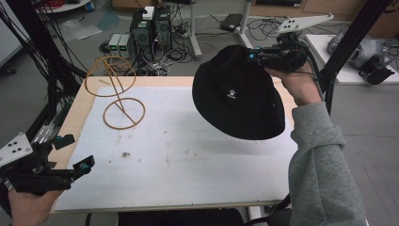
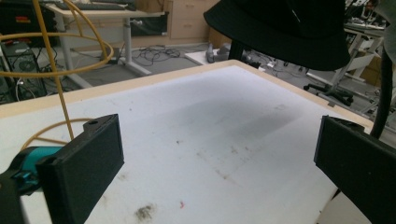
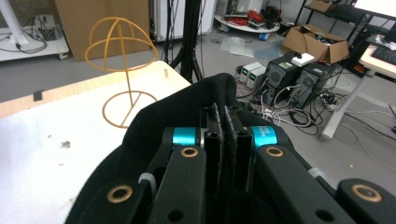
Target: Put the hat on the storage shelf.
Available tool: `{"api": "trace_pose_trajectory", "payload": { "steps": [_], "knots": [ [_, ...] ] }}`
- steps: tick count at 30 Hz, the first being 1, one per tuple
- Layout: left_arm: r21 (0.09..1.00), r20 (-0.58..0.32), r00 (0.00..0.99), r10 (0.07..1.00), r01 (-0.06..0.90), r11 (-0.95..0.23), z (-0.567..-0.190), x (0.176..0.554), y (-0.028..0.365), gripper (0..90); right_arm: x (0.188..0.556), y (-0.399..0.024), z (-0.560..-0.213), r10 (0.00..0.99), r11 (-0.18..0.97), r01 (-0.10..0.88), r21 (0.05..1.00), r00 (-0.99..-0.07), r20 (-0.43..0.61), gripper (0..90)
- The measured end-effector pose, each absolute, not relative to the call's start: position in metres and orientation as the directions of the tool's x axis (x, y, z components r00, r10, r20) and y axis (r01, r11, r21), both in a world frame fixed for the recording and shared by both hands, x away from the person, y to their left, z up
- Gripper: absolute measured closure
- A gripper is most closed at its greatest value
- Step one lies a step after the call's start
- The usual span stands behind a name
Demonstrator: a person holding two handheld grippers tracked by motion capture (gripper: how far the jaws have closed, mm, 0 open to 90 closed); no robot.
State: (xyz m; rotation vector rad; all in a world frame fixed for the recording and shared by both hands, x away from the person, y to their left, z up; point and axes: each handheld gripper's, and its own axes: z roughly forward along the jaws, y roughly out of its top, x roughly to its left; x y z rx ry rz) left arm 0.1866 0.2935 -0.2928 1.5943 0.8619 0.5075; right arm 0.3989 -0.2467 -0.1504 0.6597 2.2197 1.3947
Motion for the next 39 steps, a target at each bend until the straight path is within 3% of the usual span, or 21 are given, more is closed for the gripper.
{"api": "trace_pose_trajectory", "payload": {
  "steps": [9,18,28,39],
  "knots": [
    [0.97,-0.139,0.639,0.756,0.241,-0.025,-0.292,0.163,0.299,1.7,0.381,-0.241,-0.148,0.591,0.358,0.145,0.922,-0.8,-0.103,87.8],
    [0.97,-0.145,0.643,0.752,0.241,-0.02,-0.293,0.155,0.308,1.7,0.376,-0.221,-0.112,0.561,0.377,0.131,0.917,-0.82,-0.113,87.8],
    [0.967,-0.155,0.64,0.753,0.256,-0.019,-0.296,0.16,0.312,1.7,0.399,-0.181,-0.076,0.527,0.419,0.085,0.904,-0.833,-0.166,87.7],
    [0.964,-0.167,0.637,0.753,0.267,-0.012,-0.301,0.164,0.315,1.7,0.423,-0.151,-0.059,0.478,0.403,0.066,0.913,-0.866,-0.148,87.8]
  ]
}}
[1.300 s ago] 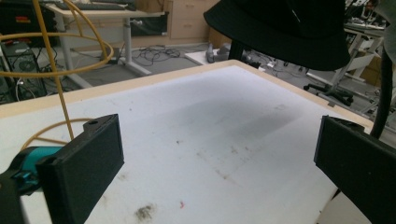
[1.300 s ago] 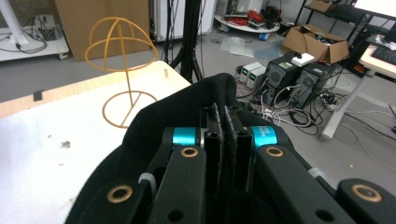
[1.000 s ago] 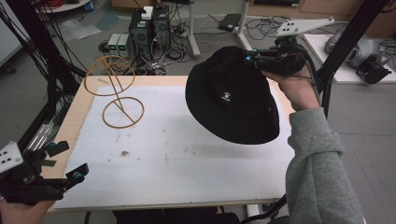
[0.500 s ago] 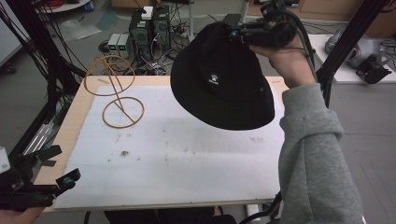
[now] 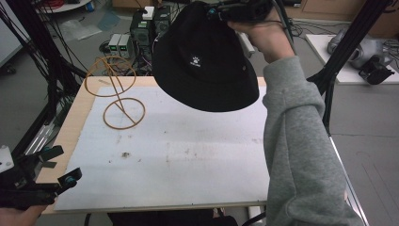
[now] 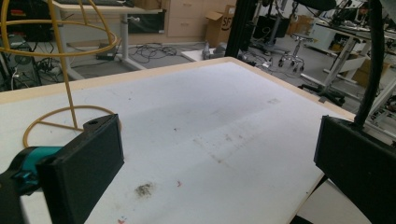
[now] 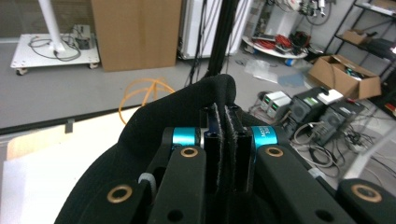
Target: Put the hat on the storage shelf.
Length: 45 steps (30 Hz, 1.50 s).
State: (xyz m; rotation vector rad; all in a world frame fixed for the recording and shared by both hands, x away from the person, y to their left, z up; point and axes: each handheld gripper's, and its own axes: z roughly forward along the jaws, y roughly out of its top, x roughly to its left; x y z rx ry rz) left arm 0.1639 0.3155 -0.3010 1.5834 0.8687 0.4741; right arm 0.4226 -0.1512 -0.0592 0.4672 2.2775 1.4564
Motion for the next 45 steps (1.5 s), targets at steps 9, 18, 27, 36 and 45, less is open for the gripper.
{"api": "trace_pose_trajectory", "payload": {
  "steps": [9,18,27,36,45],
  "knots": [
    [0.961,-0.182,0.633,0.753,0.277,-0.001,-0.308,0.166,0.322,1.7,0.44,-0.104,-0.048,0.42,0.416,0.038,0.909,-0.894,-0.154,87.7],
    [0.956,-0.192,0.63,0.752,0.295,-0.003,-0.313,0.167,0.324,1.7,0.46,-0.059,-0.046,0.343,0.417,0.015,0.909,-0.928,-0.142,87.7],
    [0.951,-0.202,0.608,0.768,0.308,0.006,-0.317,0.161,0.33,1.7,0.476,-0.023,-0.054,0.292,0.411,-0.003,0.912,-0.947,-0.135,87.8],
    [0.951,-0.178,0.599,0.78,0.309,-0.02,-0.324,0.16,0.323,1.7,0.493,0.013,-0.064,0.278,0.387,-0.02,0.922,-0.951,-0.137,87.8],
    [0.949,-0.177,0.596,0.783,0.315,-0.025,-0.326,0.162,0.324,1.7,0.506,0.057,-0.08,0.262,0.395,-0.025,0.918,-0.955,-0.139,87.8]
  ]
}}
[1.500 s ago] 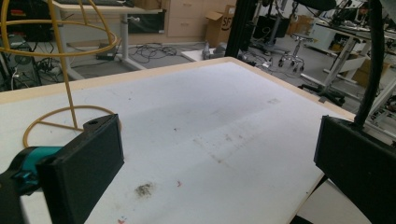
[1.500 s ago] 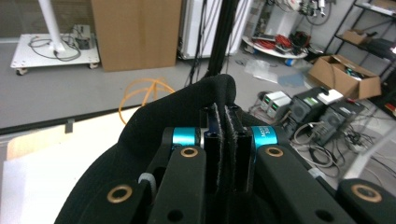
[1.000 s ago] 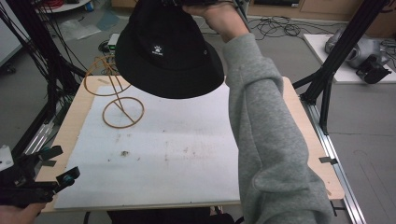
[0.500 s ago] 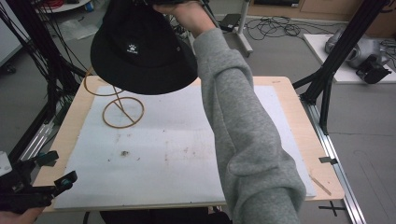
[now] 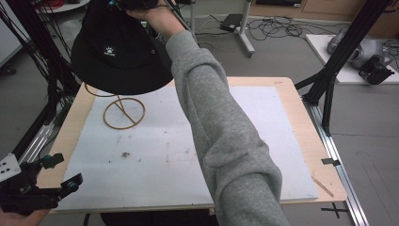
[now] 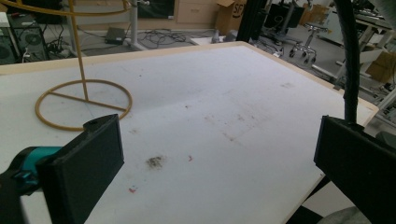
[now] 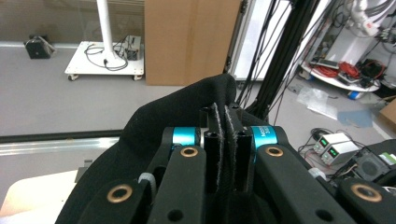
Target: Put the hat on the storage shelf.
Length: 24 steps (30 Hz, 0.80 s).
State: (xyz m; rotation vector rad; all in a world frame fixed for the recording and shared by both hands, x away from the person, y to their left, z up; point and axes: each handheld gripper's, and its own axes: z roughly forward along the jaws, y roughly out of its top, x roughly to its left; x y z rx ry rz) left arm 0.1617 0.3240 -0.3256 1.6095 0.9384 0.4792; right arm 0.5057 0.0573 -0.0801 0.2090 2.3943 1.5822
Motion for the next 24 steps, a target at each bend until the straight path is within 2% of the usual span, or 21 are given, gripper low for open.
{"api": "trace_pose_trajectory", "payload": {
  "steps": [14,24],
  "knots": [
    [0.946,-0.165,0.586,0.793,0.322,-0.041,-0.327,0.159,0.321,1.7,0.522,0.105,-0.09,0.214,0.412,-0.022,0.911,-0.969,-0.121,87.8],
    [0.944,-0.172,0.586,0.792,0.327,-0.037,-0.329,0.161,0.324,1.7,0.525,0.121,-0.1,0.248,0.416,-0.007,0.909,-0.961,-0.121,87.9]
  ]
}}
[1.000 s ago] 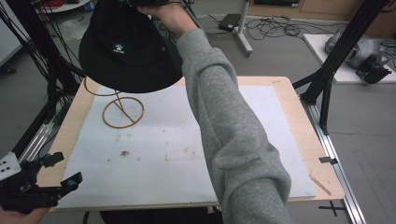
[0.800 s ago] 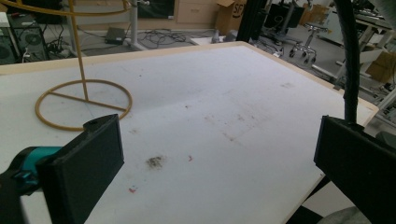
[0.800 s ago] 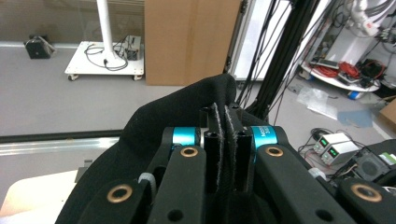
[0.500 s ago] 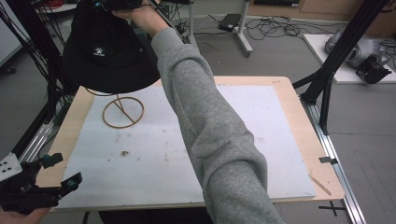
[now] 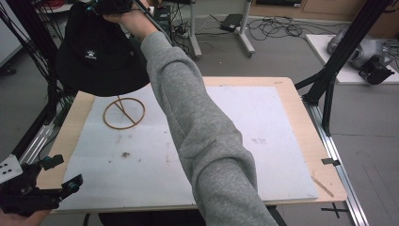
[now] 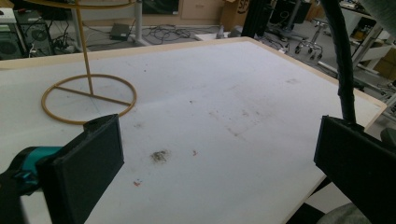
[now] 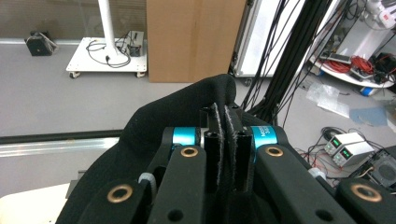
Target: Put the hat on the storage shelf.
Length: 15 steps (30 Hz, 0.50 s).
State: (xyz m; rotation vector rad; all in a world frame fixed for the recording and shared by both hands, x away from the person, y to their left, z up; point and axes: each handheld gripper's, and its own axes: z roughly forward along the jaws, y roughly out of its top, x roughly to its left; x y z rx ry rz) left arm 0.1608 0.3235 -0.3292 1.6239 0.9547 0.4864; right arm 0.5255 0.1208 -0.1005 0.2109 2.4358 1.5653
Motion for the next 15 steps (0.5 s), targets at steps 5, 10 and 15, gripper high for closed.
{"api": "trace_pose_trajectory", "payload": {
  "steps": [5,10,15],
  "knots": [
    [0.944,-0.175,0.583,0.794,0.329,-0.034,-0.329,0.161,0.324,1.7,0.529,0.133,-0.114,0.239,0.437,-0.002,0.9,-0.964,-0.118,87.9],
    [0.946,-0.171,0.587,0.792,0.323,-0.035,-0.328,0.162,0.324,1.7,0.534,0.14,-0.129,0.233,0.461,0.02,0.887,-0.968,-0.099,87.8],
    [0.94,-0.178,0.585,0.791,0.338,-0.039,-0.332,0.166,0.323,1.7,0.535,0.143,-0.142,0.232,0.479,0.039,0.877,-0.969,-0.084,87.8]
  ]
}}
